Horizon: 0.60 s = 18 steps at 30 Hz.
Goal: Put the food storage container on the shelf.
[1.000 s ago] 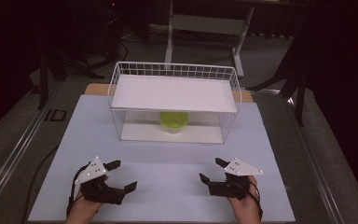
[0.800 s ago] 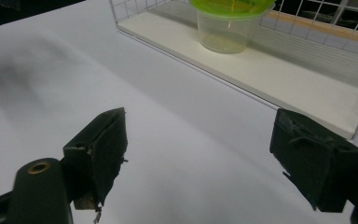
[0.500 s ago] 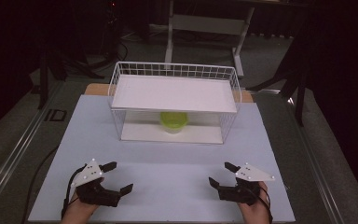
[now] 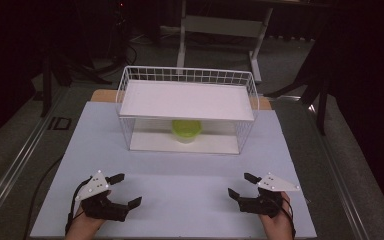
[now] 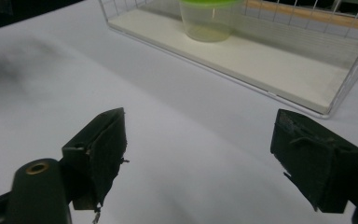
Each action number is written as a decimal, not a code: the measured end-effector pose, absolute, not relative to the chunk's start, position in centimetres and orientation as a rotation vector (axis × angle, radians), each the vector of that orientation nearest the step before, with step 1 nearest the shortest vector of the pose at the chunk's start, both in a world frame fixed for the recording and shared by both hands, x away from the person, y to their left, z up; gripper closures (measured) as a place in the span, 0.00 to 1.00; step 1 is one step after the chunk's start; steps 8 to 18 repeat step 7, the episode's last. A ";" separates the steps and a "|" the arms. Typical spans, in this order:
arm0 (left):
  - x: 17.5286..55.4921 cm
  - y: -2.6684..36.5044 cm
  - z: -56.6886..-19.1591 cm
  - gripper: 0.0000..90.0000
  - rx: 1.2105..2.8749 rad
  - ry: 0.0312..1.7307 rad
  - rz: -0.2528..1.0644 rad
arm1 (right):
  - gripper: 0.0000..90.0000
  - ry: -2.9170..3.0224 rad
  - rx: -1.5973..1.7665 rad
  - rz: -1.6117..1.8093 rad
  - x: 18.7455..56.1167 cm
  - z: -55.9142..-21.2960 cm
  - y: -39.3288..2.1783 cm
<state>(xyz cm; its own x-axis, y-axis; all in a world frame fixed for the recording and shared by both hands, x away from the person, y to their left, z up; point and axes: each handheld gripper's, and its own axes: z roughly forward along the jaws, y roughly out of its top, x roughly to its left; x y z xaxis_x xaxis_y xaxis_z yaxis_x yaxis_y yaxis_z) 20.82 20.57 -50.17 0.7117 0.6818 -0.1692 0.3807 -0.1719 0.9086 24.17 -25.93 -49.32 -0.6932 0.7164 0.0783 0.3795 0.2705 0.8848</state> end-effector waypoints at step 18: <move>20.9 20.4 -50.3 0.02 1.794 0.844 0.334 | 0.20 2.230 1.015 1.380 24.5 -49.8 -25.8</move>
